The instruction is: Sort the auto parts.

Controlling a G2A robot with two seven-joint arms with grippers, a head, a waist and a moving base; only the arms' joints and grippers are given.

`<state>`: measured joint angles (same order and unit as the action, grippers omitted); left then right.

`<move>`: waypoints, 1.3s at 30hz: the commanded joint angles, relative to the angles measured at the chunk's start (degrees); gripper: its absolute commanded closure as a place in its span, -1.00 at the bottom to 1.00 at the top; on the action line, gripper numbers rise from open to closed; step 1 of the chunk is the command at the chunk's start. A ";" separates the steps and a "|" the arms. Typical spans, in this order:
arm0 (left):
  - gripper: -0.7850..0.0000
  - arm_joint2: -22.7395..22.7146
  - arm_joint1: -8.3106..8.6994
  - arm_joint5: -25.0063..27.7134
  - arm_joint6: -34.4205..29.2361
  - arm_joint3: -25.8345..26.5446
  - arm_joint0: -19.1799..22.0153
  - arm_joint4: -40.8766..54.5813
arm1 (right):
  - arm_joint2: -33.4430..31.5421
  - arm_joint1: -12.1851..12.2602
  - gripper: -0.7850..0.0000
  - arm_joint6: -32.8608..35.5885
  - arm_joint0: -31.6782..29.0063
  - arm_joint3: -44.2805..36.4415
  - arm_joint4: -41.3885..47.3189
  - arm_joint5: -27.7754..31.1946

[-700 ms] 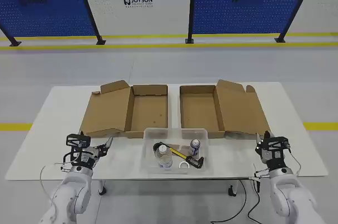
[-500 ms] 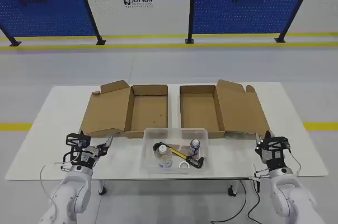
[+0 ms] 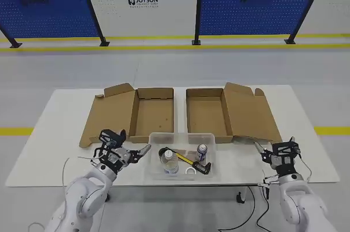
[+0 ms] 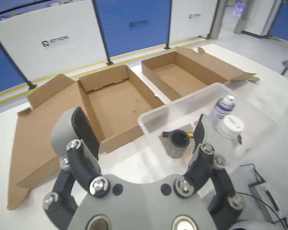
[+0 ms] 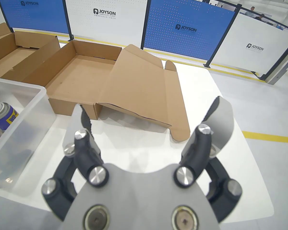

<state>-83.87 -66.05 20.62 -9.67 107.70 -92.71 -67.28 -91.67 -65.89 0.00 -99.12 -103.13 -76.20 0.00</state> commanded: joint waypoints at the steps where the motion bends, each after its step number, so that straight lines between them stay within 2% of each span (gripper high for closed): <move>1: -1.00 1.44 0.02 2.40 -0.84 -0.23 0.80 -0.31 | 0.00 0.00 -1.00 0.00 0.00 0.00 0.00 0.00; 12: -1.00 7.22 -0.13 8.35 -4.76 -2.15 3.55 2.10 | 0.00 0.00 -1.00 0.00 0.00 0.00 0.00 0.00; 23: -1.00 12.97 -0.79 6.18 -5.41 -7.53 7.47 0.39 | 0.00 0.00 -1.00 0.00 0.00 0.00 0.00 0.00; 31: -1.00 15.12 -1.01 6.86 -5.77 -10.55 9.31 0.66 | 0.00 0.00 -1.00 0.00 0.00 0.00 0.00 0.00; 36: -0.73 16.34 -1.10 7.12 -5.78 -11.68 9.88 0.40 | 0.00 0.00 -1.00 0.00 0.00 0.00 0.00 0.00; 39: -0.84 16.96 -1.17 7.05 -5.72 -12.29 10.14 0.50 | 0.00 0.00 -1.00 0.00 0.00 0.00 0.00 0.00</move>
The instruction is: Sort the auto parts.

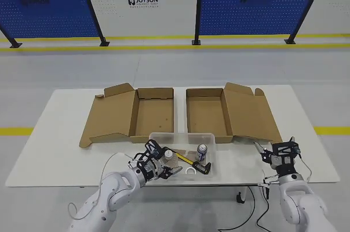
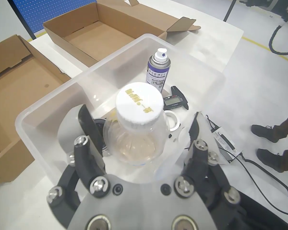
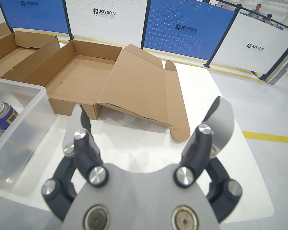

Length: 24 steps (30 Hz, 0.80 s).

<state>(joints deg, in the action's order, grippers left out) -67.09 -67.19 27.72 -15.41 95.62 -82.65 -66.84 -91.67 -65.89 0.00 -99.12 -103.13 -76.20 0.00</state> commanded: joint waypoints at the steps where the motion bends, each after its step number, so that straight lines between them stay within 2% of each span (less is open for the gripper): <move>1: -0.88 0.37 -0.03 -0.11 -0.03 -0.38 0.15 0.03 | 0.00 0.00 -1.00 0.00 0.00 0.00 0.00 0.00; 10: -0.79 1.10 -0.04 -0.86 -0.03 -0.80 0.45 -0.23 | 0.00 0.00 -1.00 0.00 0.00 0.00 0.00 0.00; 11: -0.69 1.14 -0.04 -1.01 0.00 -0.91 0.48 -0.27 | 0.00 0.00 -1.00 0.00 0.00 0.00 0.00 0.00; 13: -0.33 1.28 -0.05 -1.11 0.11 -1.03 0.54 -0.19 | 0.00 0.00 -1.00 0.00 0.00 0.00 0.00 0.00; 14: -0.30 1.33 -0.05 -1.17 0.07 -1.12 0.58 -0.18 | 0.00 0.00 -1.00 0.00 0.00 0.00 0.00 0.00; 18: -0.39 1.63 -0.08 -1.50 0.16 -1.34 0.79 -0.12 | 0.00 0.00 -1.00 0.00 0.00 0.00 0.00 0.00; 24: 0.22 2.23 -0.14 -1.90 0.29 -1.74 1.24 -0.47 | 0.00 0.00 -1.00 0.00 0.00 0.00 0.00 0.00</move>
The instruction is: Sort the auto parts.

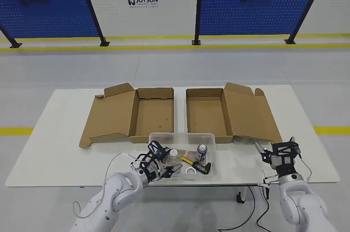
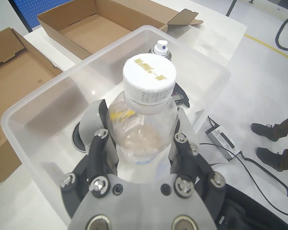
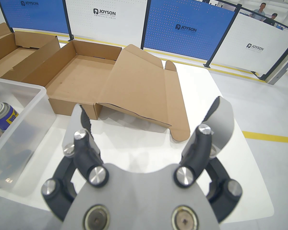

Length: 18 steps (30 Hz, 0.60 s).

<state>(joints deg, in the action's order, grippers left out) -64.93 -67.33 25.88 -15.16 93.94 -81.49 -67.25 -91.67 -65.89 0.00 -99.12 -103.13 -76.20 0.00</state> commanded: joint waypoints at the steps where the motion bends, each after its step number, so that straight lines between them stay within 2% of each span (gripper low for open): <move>1: 0.29 0.15 -0.01 -0.07 0.16 -0.10 0.14 -0.07 | 0.00 0.00 -1.00 0.00 0.00 0.00 0.00 0.00; 2: 0.36 0.23 -0.01 0.01 0.18 -0.17 0.21 -0.12 | 0.00 0.00 -1.00 0.00 0.00 0.00 0.00 0.00; 3: 0.64 0.28 -0.02 0.02 0.21 -0.24 0.27 -0.07 | 0.00 0.00 -1.00 0.00 0.00 0.00 0.00 0.00; 4: 0.73 0.32 -0.02 0.07 0.29 -0.29 0.35 0.04 | 0.00 0.00 -1.00 0.00 0.00 0.00 0.00 0.00; 5: 0.95 0.36 -0.02 0.11 0.37 -0.32 0.44 0.08 | 0.00 0.00 -1.00 0.00 0.00 0.00 0.00 0.00; 6: 1.00 0.36 -0.03 0.08 0.50 -0.34 0.50 0.14 | 0.00 0.00 -1.00 0.00 0.00 0.00 0.00 0.00; 18: 1.00 -1.15 0.28 1.08 2.60 2.00 -0.11 2.16 | 0.00 0.00 -1.00 0.00 0.00 0.00 0.00 0.00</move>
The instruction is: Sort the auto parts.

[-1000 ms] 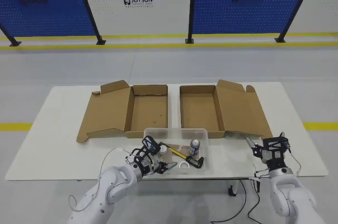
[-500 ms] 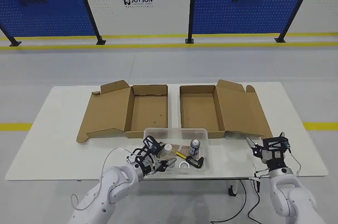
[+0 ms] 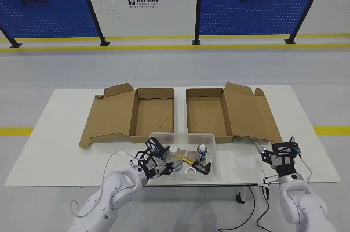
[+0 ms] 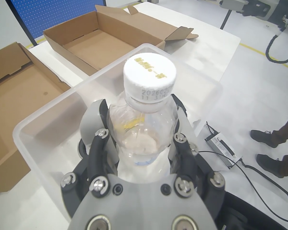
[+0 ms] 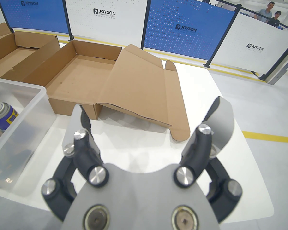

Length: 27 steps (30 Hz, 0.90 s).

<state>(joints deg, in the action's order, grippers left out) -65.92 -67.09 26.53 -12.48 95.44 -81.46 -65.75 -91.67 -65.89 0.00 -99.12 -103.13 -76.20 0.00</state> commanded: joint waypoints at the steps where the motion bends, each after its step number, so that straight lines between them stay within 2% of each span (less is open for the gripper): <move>1: 1.00 -0.38 0.10 0.92 -0.23 1.13 -0.29 1.15 | 0.00 0.00 -1.00 0.00 0.00 0.00 0.00 0.00; 16: 1.00 -5.35 1.59 6.64 -3.94 13.45 -5.27 6.62 | 0.00 0.00 -1.00 0.00 0.00 0.00 0.00 0.00; 27: 1.00 -5.82 2.00 6.52 -3.54 13.29 -6.42 5.95 | 0.00 0.00 -1.00 0.00 0.00 0.00 0.00 0.00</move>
<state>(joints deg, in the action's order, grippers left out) -71.81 -65.10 33.19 -16.07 108.79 -87.88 -59.78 -91.67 -65.89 0.00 -99.12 -103.13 -76.20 0.00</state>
